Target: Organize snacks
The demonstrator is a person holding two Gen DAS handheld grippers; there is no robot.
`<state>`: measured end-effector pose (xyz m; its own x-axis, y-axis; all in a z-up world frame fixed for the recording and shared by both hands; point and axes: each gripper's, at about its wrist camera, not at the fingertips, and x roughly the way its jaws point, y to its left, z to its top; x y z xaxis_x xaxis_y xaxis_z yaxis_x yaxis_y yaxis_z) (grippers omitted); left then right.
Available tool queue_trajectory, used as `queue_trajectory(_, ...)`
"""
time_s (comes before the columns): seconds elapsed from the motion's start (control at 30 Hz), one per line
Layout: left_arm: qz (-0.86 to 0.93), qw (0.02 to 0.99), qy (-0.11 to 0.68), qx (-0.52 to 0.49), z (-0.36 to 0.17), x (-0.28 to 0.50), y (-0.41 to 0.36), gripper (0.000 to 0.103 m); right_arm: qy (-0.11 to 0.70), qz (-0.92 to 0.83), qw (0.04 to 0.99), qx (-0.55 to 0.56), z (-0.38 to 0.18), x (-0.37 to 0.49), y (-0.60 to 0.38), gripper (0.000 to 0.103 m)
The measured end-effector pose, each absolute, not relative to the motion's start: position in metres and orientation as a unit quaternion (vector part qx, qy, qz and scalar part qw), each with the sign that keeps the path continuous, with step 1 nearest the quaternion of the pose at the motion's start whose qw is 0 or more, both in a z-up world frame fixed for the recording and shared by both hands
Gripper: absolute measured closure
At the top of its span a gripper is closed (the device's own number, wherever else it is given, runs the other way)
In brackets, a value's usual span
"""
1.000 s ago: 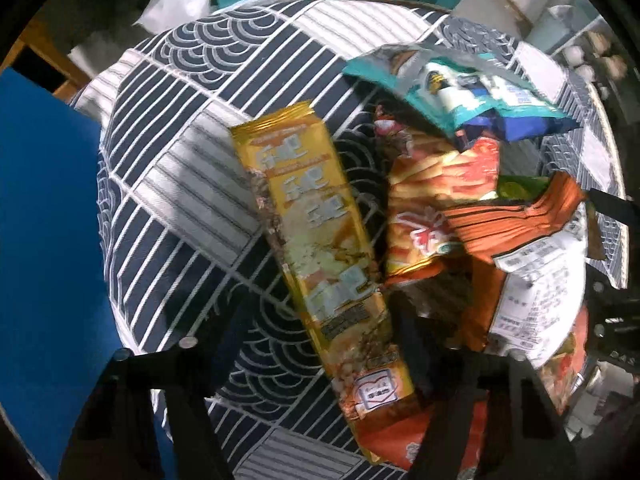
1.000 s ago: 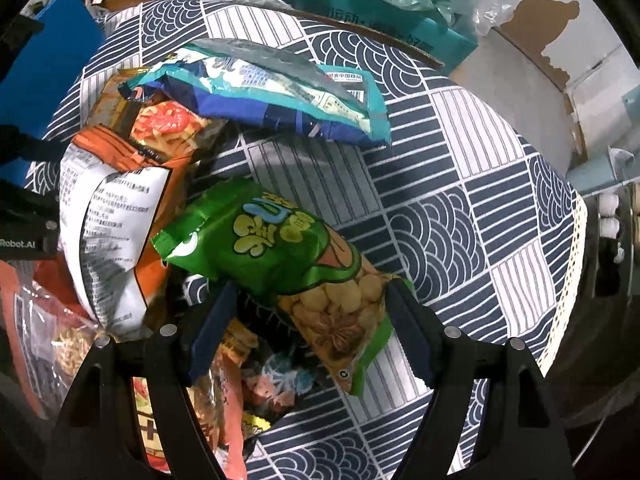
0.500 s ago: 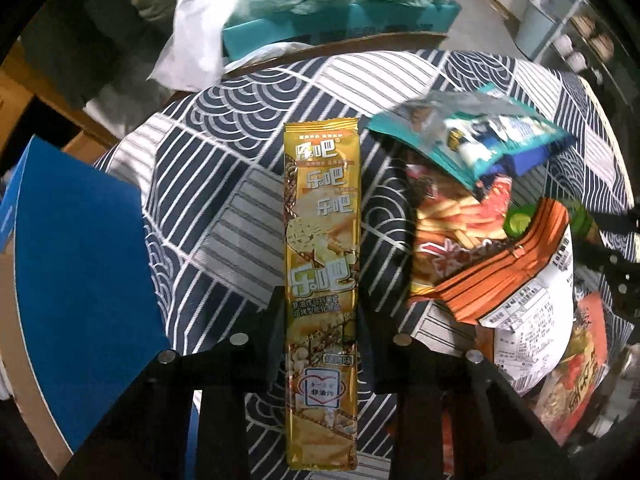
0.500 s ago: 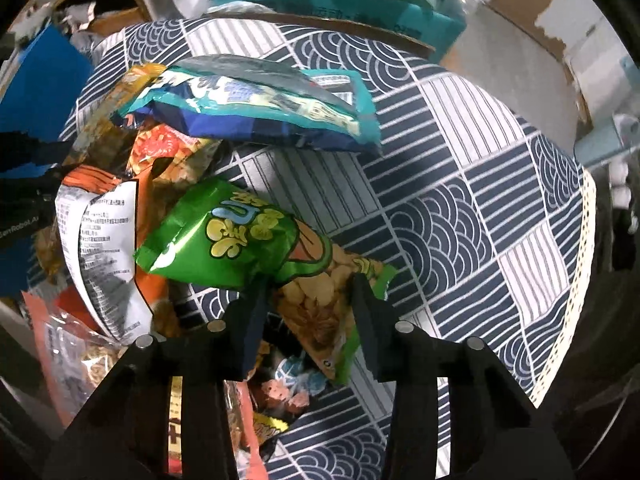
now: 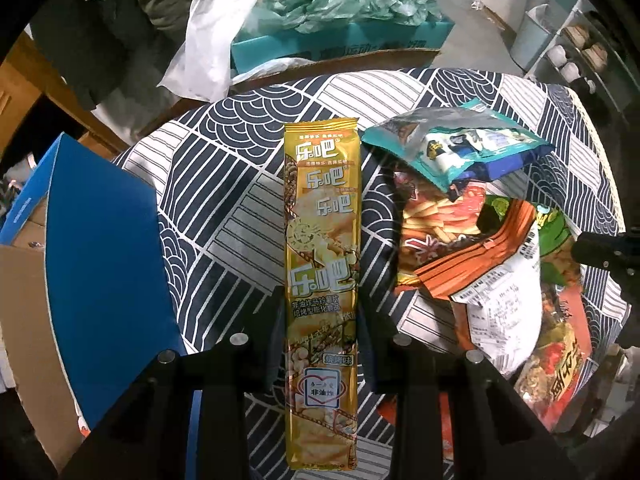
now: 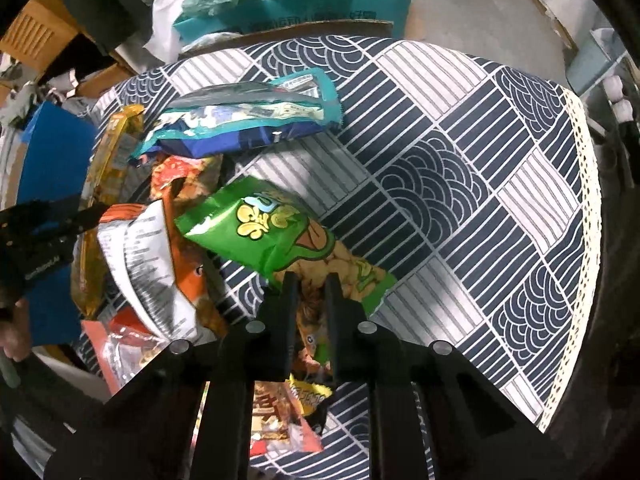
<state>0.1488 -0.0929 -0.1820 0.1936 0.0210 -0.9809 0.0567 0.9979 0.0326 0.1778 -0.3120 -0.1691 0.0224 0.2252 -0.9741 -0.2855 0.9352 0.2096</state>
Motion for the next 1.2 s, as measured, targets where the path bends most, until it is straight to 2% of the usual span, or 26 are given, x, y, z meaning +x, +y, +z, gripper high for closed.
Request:
queue_trajectory(0.07, -0.009, 0.771, 0.637, 0.026, -0.181, 0.149, -0.092, 0.071, 0.668, 0.181, 0.721, -0.04, -0.164, 0.172, -0.311, 0.091)
queue_trajectory(0.1, -0.009, 0.77, 0.637, 0.024, -0.181, 0.149, -0.091, 0.071, 0.662, 0.18, 0.726, -0.051, -0.16, 0.17, -0.311, 0.083)
queue_trajectory(0.13, -0.009, 0.77, 0.637, 0.021, -0.181, 0.149, -0.09, 0.071, 0.656, 0.183, 0.73, -0.064, -0.156, 0.171, -0.31, 0.072)
queue_trajectory(0.17, -0.008, 0.77, 0.638, 0.02, -0.181, 0.149, -0.09, 0.071, 0.648, 0.185, 0.735, -0.073, -0.153, 0.172, -0.31, 0.048)
queue_trajectory(0.2, -0.007, 0.77, 0.638, 0.019, -0.181, 0.15, -0.089, 0.071, 0.635, 0.183, 0.745, -0.084, -0.149, 0.172, -0.309, 0.038)
queue_trajectory(0.43, -0.007, 0.767, 0.641, 0.021, -0.185, 0.153, -0.089, 0.07, 0.615, 0.22, 0.743, -0.147, -0.162, 0.181, -0.286, 0.038)
queue_trajectory(0.87, -0.008, 0.762, 0.647, 0.02, -0.192, 0.154, -0.084, 0.071, 0.65, 0.234, 0.693, -0.205, -0.222, 0.186, -0.258, 0.039)
queue_trajectory(1.03, -0.009, 0.766, 0.643, 0.014, -0.187, 0.152, -0.082, 0.071, 0.662, 0.23, 0.686, -0.196, -0.228, 0.189, -0.26, 0.053)
queue_trajectory(1.1, -0.012, 0.769, 0.639, 0.011, -0.182, 0.151, -0.081, 0.071, 0.658, 0.228, 0.692, -0.191, -0.222, 0.19, -0.264, 0.065)
queue_trajectory(1.2, -0.016, 0.774, 0.632, 0.005, -0.172, 0.147, -0.081, 0.071, 0.654, 0.218, 0.702, -0.179, -0.21, 0.191, -0.27, 0.068)
